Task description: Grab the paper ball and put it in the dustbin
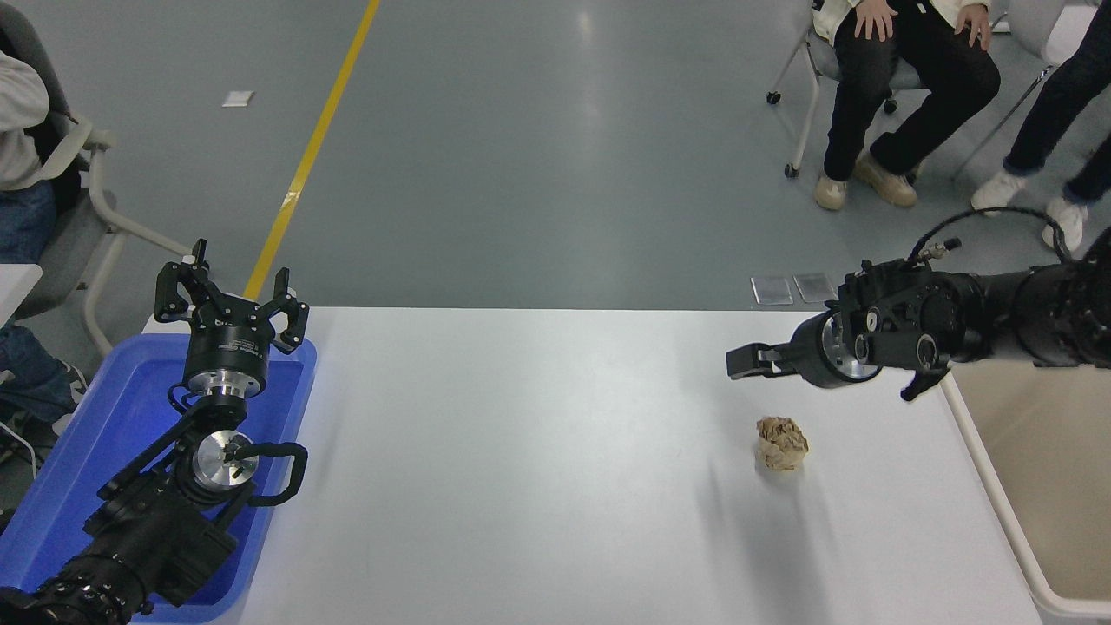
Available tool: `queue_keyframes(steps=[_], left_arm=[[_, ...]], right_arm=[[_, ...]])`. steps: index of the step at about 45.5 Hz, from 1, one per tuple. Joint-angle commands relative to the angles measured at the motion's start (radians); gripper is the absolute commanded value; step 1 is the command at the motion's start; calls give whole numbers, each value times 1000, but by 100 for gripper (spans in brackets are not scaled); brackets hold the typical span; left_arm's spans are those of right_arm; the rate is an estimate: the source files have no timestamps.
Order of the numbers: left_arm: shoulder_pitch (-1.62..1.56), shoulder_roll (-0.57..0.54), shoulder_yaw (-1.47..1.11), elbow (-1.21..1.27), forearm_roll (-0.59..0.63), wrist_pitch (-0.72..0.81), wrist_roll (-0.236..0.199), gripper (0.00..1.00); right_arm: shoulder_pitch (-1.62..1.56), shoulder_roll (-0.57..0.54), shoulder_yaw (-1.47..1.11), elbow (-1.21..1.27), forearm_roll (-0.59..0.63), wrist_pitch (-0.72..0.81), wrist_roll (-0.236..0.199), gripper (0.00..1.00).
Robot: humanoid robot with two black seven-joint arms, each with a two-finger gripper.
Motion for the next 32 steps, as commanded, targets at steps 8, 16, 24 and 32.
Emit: queue_keyframes(steps=[8, 16, 24, 32], left_arm=[[0, 0, 0, 0, 0, 0, 0, 99], [0, 0, 0, 0, 0, 0, 0, 99], [0, 0, 0, 0, 0, 0, 0, 99], [0, 2, 0, 0, 0, 0, 0, 99]], right_arm=[[-182, -1, 89, -150, -45, -9, -1, 100], [-213, -6, 97, -172, -78, -9, -1, 100], [-229, -6, 118, -173, -88, -11, -1, 100], [-237, -6, 120, -175, -98, -12, 0, 84]])
